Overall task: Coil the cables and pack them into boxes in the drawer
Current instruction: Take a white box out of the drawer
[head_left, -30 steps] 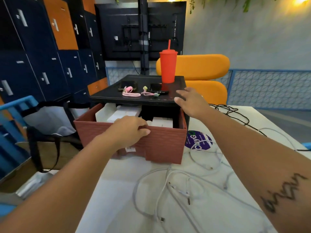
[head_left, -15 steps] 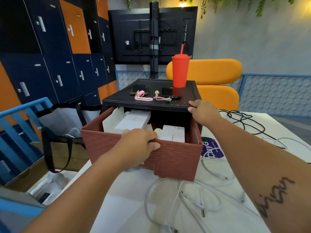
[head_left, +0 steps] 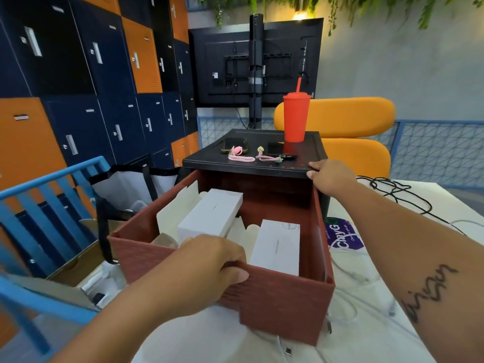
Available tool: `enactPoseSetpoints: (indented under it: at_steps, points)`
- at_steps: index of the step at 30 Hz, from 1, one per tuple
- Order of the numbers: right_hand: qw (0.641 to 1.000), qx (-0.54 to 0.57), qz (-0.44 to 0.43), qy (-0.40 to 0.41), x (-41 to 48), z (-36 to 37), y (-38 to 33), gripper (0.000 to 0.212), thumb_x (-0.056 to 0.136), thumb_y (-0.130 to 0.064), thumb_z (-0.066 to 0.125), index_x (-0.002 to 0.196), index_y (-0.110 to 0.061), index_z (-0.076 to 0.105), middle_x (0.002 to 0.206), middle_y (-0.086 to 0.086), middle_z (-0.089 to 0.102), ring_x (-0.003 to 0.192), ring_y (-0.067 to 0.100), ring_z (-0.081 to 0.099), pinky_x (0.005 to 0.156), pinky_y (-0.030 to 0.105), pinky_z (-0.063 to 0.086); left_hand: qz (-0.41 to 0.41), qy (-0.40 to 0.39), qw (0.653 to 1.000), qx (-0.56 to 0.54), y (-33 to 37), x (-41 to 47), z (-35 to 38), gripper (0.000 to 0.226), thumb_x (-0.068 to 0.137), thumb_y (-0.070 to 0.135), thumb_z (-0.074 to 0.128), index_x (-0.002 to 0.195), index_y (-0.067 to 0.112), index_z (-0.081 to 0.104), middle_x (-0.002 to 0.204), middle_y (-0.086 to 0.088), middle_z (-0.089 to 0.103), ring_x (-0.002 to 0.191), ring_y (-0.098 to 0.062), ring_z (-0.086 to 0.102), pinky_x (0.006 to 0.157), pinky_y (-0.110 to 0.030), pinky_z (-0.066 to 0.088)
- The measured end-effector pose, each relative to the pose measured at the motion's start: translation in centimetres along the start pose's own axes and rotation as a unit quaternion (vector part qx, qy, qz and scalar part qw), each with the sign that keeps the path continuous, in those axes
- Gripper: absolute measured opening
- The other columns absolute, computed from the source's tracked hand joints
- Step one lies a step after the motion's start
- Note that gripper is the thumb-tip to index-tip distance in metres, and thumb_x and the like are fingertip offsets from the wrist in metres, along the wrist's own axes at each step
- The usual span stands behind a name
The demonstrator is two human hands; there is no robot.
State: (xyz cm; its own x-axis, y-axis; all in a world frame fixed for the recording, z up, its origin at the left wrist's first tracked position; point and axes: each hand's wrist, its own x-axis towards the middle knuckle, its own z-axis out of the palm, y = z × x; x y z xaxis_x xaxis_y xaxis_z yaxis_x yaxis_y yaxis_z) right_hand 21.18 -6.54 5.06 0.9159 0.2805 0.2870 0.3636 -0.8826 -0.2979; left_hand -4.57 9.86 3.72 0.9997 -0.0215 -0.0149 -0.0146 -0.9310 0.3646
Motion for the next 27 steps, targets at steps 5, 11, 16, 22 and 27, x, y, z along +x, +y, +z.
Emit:
enactPoseSetpoints:
  at_steps: [5, 11, 16, 22, 27]
  points:
    - [1.0, -0.004, 0.006, 0.0, -0.2, 0.1, 0.0, 0.043, 0.099, -0.031, 0.039, 0.14, -0.021, 0.04, 0.145, 0.01, 0.04, 0.129, 0.031, 0.04, 0.097, 0.035, 0.039, -0.039, -0.039, 0.998, -0.031, 0.5, -0.1, -2.1, 0.02, 0.086, 0.049, 0.055, 0.09, 0.034, 0.067, 0.087, 0.018, 0.064, 0.081, 0.001, 0.058, 0.071, -0.017, 0.05]
    - [1.0, -0.012, 0.005, -0.003, -0.3, 0.1, 0.1, 0.043, 0.1, -0.031, 0.038, 0.141, -0.02, 0.038, 0.146, 0.01, 0.039, 0.13, 0.031, 0.039, 0.098, 0.035, 0.039, -0.152, 0.05, 0.985, 0.061, -2.6, 6.6, -3.8, 0.057, 0.084, 0.057, 0.053, 0.132, 0.027, 0.044, 0.138, 0.0, 0.044, 0.113, -0.018, 0.049, 0.086, -0.026, 0.04]
    - [1.0, -0.017, -0.005, -0.009, -0.1, 0.1, 0.2, 0.043, 0.1, -0.03, 0.036, 0.142, -0.019, 0.037, 0.146, 0.01, 0.039, 0.13, 0.032, 0.04, 0.098, 0.036, 0.039, -0.282, -0.036, 0.953, 0.109, -4.0, 9.5, -2.7, 0.092, 0.075, 0.06, 0.062, 0.146, 0.02, 0.019, 0.14, -0.005, 0.043, 0.119, -0.026, 0.047, 0.094, -0.034, 0.043]
    - [1.0, -0.008, -0.007, -0.019, -0.1, 0.0, 0.4, 0.043, 0.1, -0.031, 0.036, 0.142, -0.02, 0.036, 0.148, 0.008, 0.037, 0.131, 0.03, 0.038, 0.099, 0.035, 0.037, -0.294, 0.014, 0.951, 0.093, -3.6, 9.3, -2.6, 0.062, 0.07, 0.051, 0.069, 0.118, 0.017, 0.051, 0.094, 0.003, 0.056, 0.087, -0.015, 0.053, 0.073, -0.025, 0.048]
    - [0.997, -0.006, -0.026, -0.077, -0.9, -1.3, -0.2, 0.047, 0.102, -0.032, 0.025, 0.143, -0.009, 0.033, 0.15, 0.012, 0.031, 0.135, 0.03, 0.033, 0.106, 0.035, 0.03, -0.259, 0.072, 0.959, 0.092, -2.4, 7.7, -3.7, 0.048, 0.066, 0.052, 0.07, 0.096, 0.019, 0.051, 0.079, 0.005, 0.052, 0.077, -0.01, 0.052, 0.066, -0.022, 0.048]
